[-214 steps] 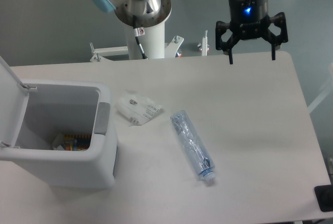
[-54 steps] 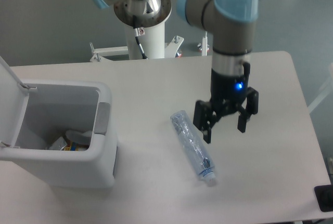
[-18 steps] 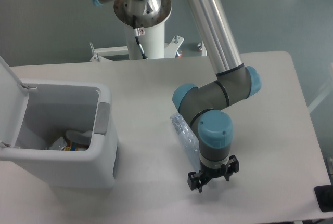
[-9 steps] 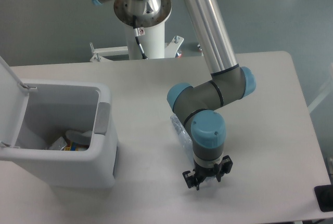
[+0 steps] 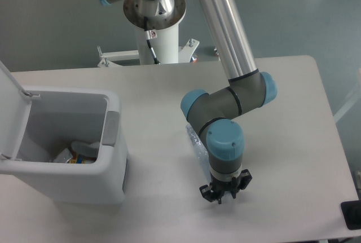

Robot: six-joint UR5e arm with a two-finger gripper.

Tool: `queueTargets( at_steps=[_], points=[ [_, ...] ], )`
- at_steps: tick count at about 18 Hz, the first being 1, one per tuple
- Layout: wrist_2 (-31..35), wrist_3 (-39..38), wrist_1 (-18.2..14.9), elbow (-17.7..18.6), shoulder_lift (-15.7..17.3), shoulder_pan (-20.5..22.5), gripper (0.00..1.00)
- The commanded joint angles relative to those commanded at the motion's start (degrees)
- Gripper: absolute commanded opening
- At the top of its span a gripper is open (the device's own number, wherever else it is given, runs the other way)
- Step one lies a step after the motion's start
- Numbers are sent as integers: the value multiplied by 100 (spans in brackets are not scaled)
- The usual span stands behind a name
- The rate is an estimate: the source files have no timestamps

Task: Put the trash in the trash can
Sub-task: 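Close the gripper around the bottle's cap end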

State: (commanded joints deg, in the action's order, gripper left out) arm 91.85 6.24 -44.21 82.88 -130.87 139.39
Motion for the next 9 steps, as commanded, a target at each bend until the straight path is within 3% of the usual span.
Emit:
queueTargets(
  at_steps=[9],
  points=[
    [26, 87, -35, 0, 70, 9, 25]
  ],
)
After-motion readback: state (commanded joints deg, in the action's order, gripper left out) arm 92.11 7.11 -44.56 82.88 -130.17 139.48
